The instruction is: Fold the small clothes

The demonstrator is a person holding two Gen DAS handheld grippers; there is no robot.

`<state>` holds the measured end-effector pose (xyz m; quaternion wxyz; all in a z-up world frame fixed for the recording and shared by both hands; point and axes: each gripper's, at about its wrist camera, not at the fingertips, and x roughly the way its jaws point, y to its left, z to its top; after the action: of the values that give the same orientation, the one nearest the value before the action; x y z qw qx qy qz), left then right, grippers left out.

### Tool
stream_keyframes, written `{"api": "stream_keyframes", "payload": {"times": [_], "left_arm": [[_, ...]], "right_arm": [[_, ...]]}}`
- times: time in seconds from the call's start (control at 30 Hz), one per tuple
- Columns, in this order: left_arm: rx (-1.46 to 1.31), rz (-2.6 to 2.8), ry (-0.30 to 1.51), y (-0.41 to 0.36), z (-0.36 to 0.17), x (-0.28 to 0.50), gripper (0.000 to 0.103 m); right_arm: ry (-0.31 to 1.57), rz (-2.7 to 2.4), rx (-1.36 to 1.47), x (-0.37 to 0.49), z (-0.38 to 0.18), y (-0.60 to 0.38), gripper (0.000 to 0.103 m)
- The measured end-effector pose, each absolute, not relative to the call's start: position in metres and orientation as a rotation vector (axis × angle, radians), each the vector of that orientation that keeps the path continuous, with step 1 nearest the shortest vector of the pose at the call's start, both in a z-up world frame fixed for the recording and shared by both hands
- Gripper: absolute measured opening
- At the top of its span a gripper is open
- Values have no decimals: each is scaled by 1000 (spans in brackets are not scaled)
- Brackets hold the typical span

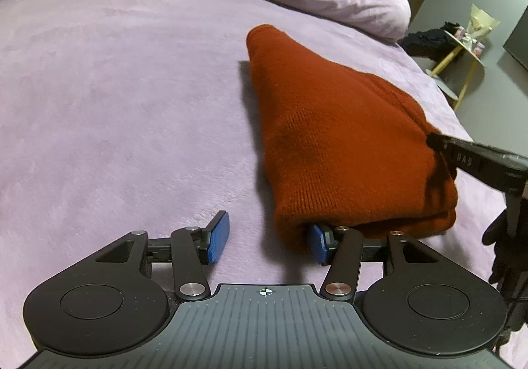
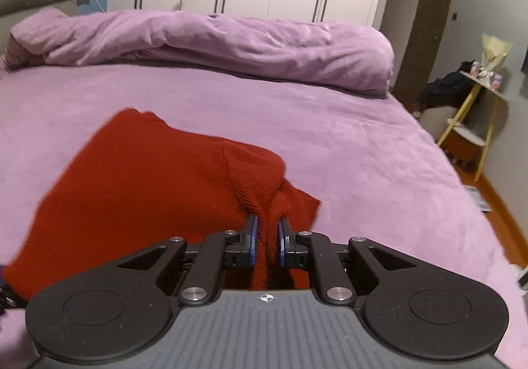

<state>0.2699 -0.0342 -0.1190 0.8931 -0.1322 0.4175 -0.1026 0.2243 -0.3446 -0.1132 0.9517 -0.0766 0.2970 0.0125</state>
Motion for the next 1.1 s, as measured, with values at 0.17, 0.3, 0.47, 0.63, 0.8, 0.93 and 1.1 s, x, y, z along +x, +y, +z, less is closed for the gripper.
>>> {"api": "stream_keyframes", "payload": {"times": [0.17,0.3,0.47,0.63,0.8,0.93,1.1], "left_arm": [[-297,-213,874,-30,-118,270,56],[-290,-213,869,-31,-119,270,56],[-272,-199,868,-37,-119,269,57],[-259,-190,878,-41,-117,269,58],[-240,-194,881,-44,-117,270,63],[-209,-210,883,-48,-117,269,64],[-208,-208,888,-49,-117,268,64]], "right_arm": [[724,-44,-83,235,-132,-368,4],[680,53,224,206,-119,-407,16],[689,191,604,172,-134,-447,57],[705,210,598,178,-142,-432,55],[703,189,541,189,-133,-415,49],[770,166,522,203,-141,-410,42],[791,154,564,198,-135,-420,41]]}}
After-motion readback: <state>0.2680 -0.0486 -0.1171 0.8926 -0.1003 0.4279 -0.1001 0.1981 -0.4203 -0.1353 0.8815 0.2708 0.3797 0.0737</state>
